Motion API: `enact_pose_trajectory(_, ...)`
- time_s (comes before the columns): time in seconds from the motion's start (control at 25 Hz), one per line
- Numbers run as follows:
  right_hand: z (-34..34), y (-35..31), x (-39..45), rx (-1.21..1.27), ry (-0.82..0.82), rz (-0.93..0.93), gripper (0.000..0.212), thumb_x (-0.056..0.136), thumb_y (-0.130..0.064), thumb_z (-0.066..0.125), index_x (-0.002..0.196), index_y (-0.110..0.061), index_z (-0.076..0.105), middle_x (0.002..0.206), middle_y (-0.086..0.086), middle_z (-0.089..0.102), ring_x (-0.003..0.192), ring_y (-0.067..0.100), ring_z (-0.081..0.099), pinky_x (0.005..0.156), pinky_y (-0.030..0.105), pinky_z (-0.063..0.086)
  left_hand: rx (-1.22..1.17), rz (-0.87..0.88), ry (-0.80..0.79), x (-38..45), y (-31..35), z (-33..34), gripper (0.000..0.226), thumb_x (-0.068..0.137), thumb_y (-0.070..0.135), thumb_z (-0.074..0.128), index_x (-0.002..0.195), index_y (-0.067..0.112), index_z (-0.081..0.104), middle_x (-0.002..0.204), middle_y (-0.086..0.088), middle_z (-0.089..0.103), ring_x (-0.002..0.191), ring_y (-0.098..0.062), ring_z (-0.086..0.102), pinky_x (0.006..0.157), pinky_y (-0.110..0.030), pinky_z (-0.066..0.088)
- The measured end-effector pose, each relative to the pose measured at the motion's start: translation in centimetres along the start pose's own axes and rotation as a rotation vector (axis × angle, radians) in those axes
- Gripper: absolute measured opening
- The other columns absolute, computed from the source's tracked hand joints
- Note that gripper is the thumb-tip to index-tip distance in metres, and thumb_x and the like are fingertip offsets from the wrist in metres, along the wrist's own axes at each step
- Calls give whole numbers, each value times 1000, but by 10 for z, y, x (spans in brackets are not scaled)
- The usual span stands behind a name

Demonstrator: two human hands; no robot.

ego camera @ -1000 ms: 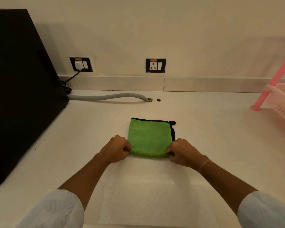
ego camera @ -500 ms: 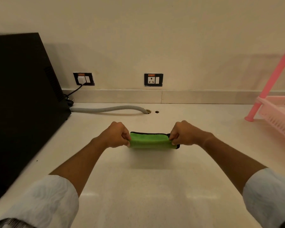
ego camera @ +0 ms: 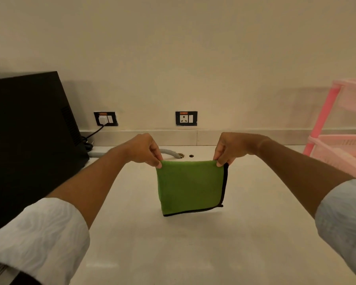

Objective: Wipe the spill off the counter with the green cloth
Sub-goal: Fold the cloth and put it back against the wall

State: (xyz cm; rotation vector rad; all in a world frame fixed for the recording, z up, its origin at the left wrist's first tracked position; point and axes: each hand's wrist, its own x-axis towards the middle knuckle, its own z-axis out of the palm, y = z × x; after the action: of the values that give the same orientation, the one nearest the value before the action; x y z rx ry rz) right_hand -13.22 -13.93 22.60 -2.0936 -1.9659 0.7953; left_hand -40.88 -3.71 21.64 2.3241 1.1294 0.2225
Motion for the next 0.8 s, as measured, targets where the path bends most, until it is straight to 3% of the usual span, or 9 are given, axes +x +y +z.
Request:
enact_pose_trajectory(0.28, -34, 2, -26, 26, 0, 27, 19, 75, -6, 79, 93, -7, 77, 90, 8, 78, 76, 17, 75, 81, 25, 59, -66, -33, -58, 2, 35, -11, 21, 67, 5, 85, 86, 3, 77, 78, -5, 76, 67, -8, 71, 58, -12, 54)
enact_pose_trajectory(0.52, -55, 12, -25, 8, 58, 83, 19, 73, -7, 80, 92, -7, 77, 88, 8, 78, 76, 18, 76, 75, 22, 59, -120, -104, -109, 32, 55, -19, 15, 68, 3, 83, 82, 1, 76, 88, -15, 77, 81, -21, 75, 66, -21, 60)
enact_pose_trajectory(0.64, -61, 20, -20, 32, 83, 135, 18, 73, -6, 80, 91, -6, 77, 86, 8, 78, 73, 17, 75, 70, 21, 59, -123, -128, -137, 53, 63, -18, 10, 68, 1, 82, 75, 3, 75, 85, -15, 76, 74, -19, 74, 58, -18, 57)
enact_pose_trajectory(0.8, -67, 31, -11, 43, 85, 198, 18, 73, -4, 80, 91, -5, 77, 82, 7, 77, 69, 14, 74, 70, 21, 60, -99, -129, -154, 87, 68, -10, 12, 70, 2, 81, 79, 1, 73, 88, -15, 74, 76, -20, 73, 63, -22, 60)
